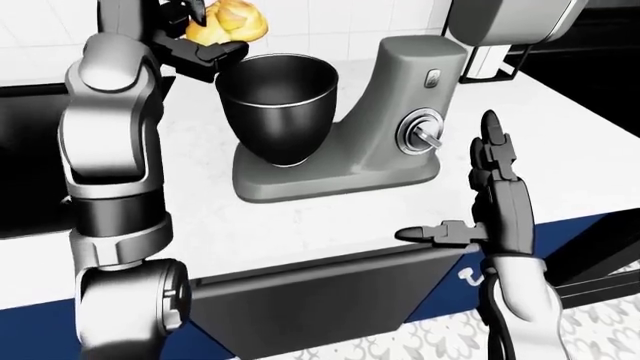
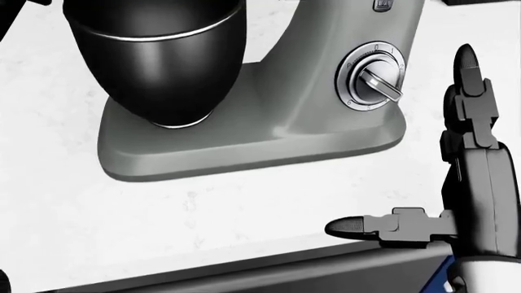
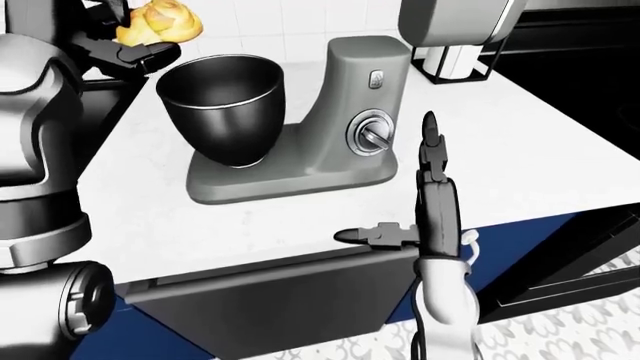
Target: Place the bread in the stand mixer bowl.
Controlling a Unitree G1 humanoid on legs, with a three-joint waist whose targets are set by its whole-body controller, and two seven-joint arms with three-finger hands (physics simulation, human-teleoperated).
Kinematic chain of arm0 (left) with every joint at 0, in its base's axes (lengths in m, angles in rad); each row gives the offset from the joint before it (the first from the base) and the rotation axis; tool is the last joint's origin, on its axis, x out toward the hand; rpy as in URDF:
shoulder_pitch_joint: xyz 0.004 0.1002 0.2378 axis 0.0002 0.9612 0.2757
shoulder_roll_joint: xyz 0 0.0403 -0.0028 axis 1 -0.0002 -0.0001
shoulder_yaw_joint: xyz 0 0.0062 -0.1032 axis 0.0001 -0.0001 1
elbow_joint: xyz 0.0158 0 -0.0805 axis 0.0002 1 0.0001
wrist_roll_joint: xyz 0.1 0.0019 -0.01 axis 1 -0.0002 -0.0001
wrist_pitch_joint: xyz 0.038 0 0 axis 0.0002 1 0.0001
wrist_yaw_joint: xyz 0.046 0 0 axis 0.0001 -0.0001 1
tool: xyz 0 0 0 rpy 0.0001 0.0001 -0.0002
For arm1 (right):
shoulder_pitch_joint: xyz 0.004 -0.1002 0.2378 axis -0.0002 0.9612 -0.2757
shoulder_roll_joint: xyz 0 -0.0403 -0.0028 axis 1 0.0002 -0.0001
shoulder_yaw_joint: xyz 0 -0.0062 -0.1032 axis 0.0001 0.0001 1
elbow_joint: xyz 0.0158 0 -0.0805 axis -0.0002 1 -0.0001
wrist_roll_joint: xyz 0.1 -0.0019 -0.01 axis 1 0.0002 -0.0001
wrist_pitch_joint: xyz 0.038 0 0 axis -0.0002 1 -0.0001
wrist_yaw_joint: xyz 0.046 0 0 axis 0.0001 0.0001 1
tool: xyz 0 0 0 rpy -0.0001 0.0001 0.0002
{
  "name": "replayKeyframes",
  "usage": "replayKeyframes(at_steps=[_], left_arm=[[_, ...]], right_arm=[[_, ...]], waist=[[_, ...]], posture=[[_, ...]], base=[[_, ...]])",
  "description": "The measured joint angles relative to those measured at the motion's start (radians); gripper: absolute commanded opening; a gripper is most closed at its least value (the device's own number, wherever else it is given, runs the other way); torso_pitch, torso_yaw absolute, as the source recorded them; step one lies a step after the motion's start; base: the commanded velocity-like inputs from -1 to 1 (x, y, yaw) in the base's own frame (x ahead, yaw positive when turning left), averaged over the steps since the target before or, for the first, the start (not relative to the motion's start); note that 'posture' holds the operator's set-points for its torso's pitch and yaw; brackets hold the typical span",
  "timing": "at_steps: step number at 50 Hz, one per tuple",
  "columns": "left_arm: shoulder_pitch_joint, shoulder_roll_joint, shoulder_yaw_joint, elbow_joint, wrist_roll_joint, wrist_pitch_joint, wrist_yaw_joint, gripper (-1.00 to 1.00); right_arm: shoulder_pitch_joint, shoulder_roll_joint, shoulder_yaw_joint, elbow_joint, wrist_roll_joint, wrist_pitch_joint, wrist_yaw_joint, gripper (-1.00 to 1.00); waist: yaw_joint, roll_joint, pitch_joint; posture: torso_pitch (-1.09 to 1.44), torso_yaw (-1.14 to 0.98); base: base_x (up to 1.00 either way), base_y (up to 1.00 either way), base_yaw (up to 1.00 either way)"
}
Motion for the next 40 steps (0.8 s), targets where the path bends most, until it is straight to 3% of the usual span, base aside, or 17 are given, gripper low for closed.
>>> replayKeyframes(at_steps=[27, 40], left_arm=[[-0.06, -0.062, -0.034, 0.11, 0.037, -0.08, 0.018, -1.0], [-0.084, -0.124, -0.064, 0.096, 0.049, -0.059, 0.007, -1.0]], right_arm=[[0.0, 0.002, 0.007, 0.004, -0.005, -0.005, 0.0, 1.0], [-0.001, 0.0, 0.001, 0.015, 0.003, -0.016, -0.001, 1.0]], waist=[[0.001, -0.003, -0.001], [0.002, -0.006, 0.0]], posture=[[0.0, 0.0], [0.0, 0.0]], base=[[0.0, 0.0, 0.0], [0.0, 0.0, 0.0]])
